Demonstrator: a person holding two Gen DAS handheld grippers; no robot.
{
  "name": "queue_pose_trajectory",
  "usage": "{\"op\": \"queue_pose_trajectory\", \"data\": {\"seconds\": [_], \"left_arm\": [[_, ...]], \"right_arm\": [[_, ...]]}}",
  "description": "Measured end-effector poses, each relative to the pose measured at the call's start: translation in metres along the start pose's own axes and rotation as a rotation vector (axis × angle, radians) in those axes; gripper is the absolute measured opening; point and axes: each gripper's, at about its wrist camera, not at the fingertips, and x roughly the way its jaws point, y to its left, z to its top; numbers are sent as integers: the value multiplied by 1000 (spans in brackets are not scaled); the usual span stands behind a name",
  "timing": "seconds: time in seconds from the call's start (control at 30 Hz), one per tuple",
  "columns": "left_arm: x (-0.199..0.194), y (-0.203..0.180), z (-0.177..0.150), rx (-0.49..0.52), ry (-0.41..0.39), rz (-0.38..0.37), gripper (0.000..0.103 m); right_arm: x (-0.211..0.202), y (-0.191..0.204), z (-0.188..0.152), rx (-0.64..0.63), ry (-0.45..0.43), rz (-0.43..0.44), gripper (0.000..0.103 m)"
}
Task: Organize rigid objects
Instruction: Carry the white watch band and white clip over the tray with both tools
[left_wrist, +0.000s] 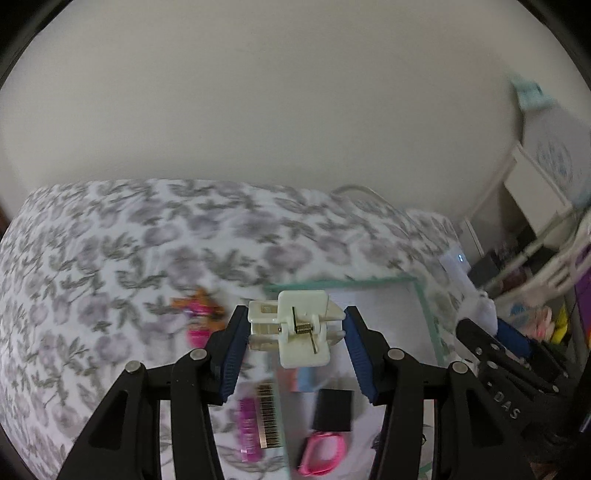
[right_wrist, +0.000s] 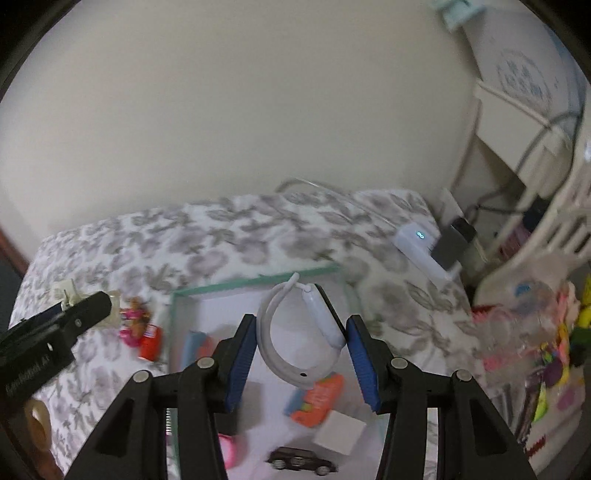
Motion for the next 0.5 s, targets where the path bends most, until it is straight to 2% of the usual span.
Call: {"op": "queue_pose_trajectory", "data": {"seconds": [0.23, 0.5], "left_arm": [[46, -39, -29, 96, 97, -7, 53], [73, -47, -43, 111, 148, -1, 53]], "right_arm": [[35, -22, -11, 17, 85, -41, 52], [69, -30, -28, 30, 175, -47, 53]]}}
